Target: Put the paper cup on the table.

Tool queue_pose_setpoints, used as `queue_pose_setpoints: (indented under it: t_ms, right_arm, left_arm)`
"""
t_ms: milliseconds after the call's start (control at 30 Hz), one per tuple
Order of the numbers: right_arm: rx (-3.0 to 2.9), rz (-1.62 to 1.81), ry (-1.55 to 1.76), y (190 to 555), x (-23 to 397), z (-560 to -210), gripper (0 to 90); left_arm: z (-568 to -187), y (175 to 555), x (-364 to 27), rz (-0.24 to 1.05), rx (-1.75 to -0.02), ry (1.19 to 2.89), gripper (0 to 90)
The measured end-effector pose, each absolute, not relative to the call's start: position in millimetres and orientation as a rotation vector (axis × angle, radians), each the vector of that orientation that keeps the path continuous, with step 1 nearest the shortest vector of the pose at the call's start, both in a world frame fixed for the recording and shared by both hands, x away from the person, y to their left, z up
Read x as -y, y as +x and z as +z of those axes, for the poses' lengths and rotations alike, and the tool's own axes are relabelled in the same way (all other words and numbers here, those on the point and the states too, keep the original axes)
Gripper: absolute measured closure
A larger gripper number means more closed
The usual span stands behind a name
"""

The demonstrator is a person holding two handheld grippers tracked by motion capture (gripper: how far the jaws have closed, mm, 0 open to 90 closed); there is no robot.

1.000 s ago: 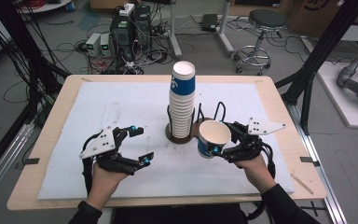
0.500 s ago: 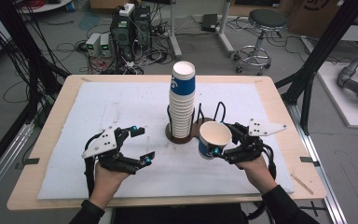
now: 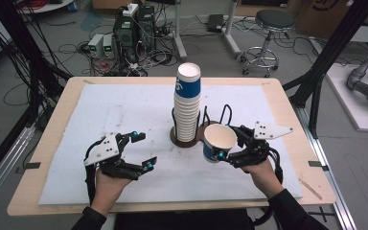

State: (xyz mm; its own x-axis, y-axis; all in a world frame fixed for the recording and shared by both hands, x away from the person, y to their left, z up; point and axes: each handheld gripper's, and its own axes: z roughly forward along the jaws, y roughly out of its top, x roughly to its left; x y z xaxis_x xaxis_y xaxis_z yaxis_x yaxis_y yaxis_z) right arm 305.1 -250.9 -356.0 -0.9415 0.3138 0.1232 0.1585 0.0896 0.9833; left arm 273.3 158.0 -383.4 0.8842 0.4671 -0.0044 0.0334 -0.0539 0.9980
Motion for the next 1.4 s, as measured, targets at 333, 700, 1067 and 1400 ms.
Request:
queue_pose_setpoints:
  t_ms: [333,700,1067,1400]
  right_arm:
    - [-2.207,1.957,0.501,307,256,-354,22.5]
    - [-2.162,1.914,0.555,314,272,-347,22.5]
    - [-2.085,1.875,0.626,326,298,-339,22.5]
    - [-2.021,1.837,0.694,337,319,-335,22.6]
  left_arm:
    - [-388,277,-161,0.362,-0.431,1.602,15.3]
    - [-389,277,-158,0.362,-0.424,1.618,15.3]
    - [-390,278,-155,0.35,-0.414,1.64,15.3]
    - [-391,279,-155,0.346,-0.421,1.644,15.3]
